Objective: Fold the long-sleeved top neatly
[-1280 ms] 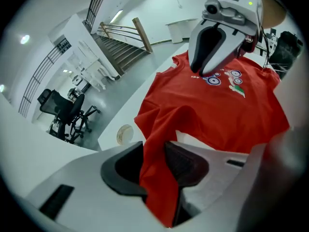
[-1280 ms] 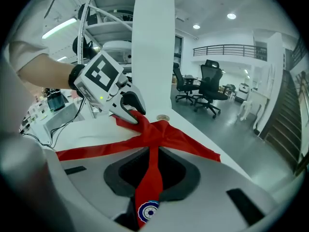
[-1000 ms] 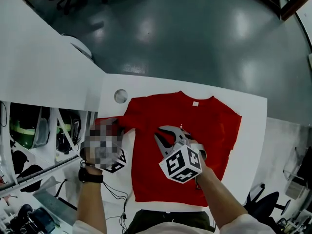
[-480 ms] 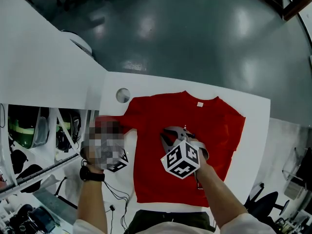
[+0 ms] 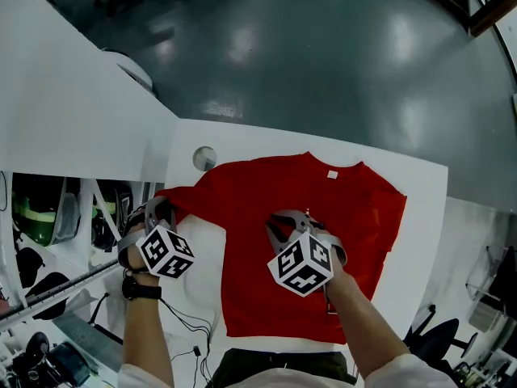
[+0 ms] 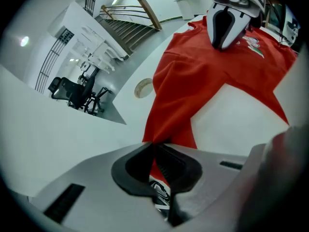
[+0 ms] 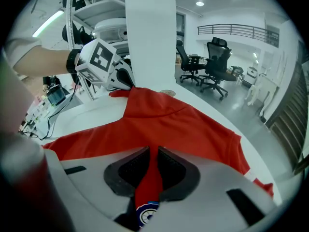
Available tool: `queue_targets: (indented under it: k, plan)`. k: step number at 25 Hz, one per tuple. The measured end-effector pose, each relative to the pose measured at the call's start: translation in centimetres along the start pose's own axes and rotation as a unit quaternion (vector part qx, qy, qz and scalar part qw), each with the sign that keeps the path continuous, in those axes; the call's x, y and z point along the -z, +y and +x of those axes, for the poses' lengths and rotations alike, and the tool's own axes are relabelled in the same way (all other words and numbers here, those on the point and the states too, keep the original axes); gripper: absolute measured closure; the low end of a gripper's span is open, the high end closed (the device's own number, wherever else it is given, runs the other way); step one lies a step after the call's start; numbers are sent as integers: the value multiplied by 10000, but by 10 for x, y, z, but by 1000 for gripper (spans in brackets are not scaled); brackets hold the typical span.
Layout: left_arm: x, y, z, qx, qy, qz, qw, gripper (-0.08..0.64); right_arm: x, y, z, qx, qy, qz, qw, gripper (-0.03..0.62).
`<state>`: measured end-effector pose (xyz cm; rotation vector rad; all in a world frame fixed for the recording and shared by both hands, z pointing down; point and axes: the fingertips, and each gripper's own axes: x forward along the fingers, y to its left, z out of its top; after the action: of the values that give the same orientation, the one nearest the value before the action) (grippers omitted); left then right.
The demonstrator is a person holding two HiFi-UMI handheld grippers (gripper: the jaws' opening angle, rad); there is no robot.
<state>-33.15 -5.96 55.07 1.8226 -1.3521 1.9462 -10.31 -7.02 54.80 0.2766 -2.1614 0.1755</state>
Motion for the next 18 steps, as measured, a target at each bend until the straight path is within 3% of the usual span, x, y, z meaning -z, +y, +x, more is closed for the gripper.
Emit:
queue_targets:
  k: [6,11,18]
  plan:
    - [9,3,-3,-70,26,-111,9999,534,-3,3,4,12,-2,32,10000,524]
    - [9,6,-22,-87,7,-295,9995,432,-7,5,-3,57,-104,-6,9999,500]
    - [-42,-21,-53,-22,-504,-83,9987,417,-8,7,-52,387,-590,-27,9975,497]
